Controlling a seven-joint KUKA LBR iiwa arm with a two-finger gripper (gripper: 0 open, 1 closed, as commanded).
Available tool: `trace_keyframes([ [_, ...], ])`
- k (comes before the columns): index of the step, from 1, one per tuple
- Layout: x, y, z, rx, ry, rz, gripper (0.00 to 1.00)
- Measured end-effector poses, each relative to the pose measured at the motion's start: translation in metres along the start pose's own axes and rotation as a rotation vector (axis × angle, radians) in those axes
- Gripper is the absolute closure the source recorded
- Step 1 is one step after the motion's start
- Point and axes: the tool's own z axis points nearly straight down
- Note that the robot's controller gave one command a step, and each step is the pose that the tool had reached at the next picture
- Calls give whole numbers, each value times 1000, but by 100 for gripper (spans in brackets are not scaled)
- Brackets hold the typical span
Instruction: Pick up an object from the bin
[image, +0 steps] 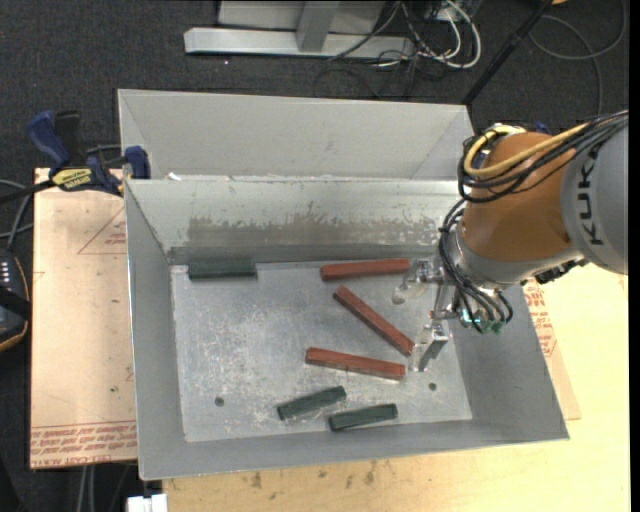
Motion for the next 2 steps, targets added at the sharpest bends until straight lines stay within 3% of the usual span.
trace_keyframes([
  [1, -2, 0, -4, 1, -8, -1, 0],
  [2, -21, -4, 83, 0, -48, 105, 100],
])
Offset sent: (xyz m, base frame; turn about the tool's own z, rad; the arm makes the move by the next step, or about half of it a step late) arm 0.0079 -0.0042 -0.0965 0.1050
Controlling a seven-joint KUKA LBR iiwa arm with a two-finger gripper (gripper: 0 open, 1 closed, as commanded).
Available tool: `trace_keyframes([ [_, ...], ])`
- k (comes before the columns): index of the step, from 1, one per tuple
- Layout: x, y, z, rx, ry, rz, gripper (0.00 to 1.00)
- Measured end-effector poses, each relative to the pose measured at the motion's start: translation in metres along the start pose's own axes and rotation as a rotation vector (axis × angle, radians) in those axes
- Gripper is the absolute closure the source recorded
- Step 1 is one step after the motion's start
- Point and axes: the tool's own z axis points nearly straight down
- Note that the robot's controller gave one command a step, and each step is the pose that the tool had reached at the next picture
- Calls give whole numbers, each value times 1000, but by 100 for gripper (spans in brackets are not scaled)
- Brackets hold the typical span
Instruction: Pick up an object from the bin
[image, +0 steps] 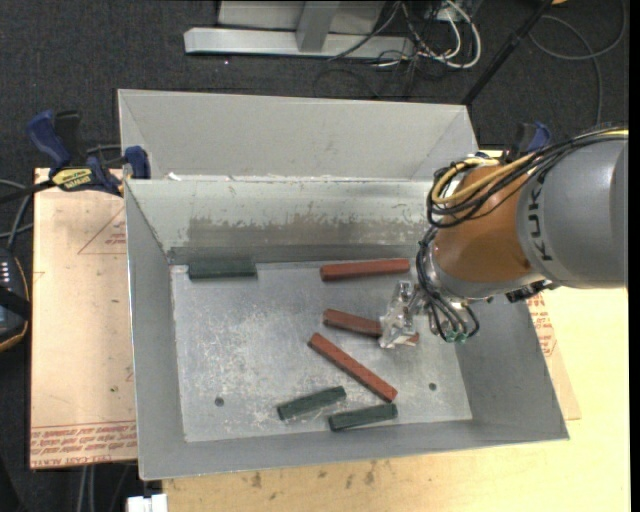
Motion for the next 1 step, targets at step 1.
trace_keyframes([
  [1, 8, 0, 1, 1, 36, -2, 0],
])
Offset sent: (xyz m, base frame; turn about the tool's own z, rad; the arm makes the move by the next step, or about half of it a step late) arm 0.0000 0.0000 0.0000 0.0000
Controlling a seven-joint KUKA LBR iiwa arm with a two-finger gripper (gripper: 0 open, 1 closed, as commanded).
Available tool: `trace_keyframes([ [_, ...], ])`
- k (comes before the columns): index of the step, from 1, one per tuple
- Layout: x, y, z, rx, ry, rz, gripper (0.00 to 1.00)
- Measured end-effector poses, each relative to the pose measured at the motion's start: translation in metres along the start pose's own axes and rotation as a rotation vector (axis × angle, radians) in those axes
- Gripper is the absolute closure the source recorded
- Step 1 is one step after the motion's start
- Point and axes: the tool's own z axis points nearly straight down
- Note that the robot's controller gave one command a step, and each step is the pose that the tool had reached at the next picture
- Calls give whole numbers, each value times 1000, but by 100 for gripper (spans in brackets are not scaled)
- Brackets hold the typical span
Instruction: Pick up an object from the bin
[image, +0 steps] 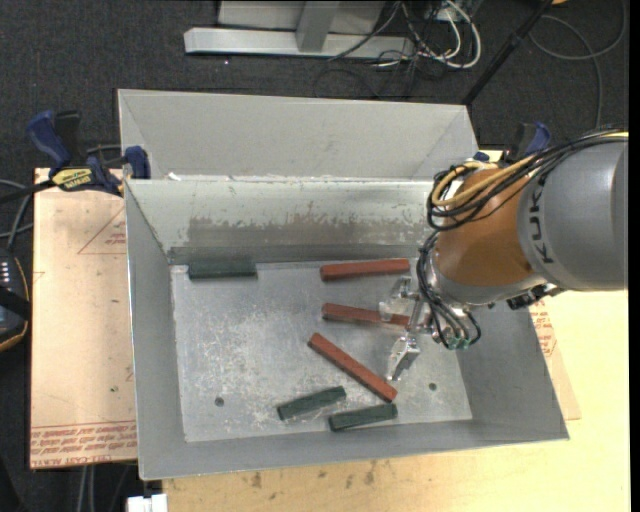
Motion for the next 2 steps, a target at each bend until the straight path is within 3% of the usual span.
trace_keyframes([
  [1, -2, 0, 0, 0, -9, 0, 0],
  [2, -52, 10, -1, 2, -32, 203, 100],
])
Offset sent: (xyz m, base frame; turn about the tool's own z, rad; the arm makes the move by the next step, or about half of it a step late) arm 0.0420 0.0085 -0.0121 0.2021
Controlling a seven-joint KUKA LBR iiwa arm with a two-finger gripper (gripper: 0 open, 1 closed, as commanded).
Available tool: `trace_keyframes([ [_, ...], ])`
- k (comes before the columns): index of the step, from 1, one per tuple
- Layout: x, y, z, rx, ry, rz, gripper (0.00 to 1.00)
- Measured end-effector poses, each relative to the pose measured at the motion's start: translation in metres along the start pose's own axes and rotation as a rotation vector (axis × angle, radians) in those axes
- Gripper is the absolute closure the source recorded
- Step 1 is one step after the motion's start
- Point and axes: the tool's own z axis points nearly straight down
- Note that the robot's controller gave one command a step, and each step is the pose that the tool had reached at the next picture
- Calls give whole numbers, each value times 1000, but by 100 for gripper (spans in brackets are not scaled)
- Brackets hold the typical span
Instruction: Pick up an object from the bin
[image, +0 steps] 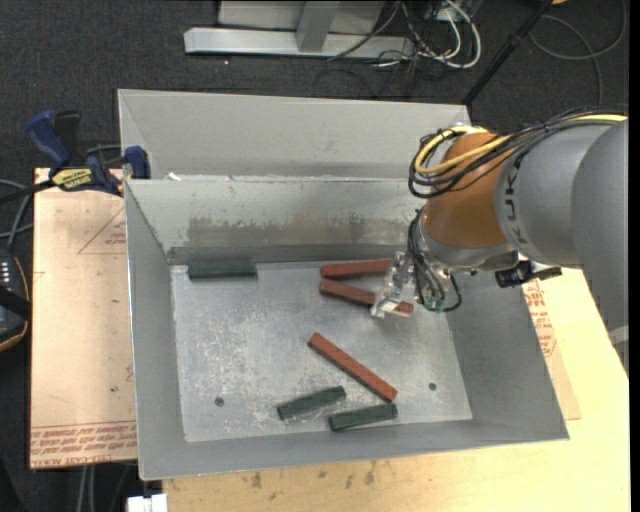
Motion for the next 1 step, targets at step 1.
trace_keyframes([
  [1, 0, 0, 0, 0, 0, 0, 100],
])
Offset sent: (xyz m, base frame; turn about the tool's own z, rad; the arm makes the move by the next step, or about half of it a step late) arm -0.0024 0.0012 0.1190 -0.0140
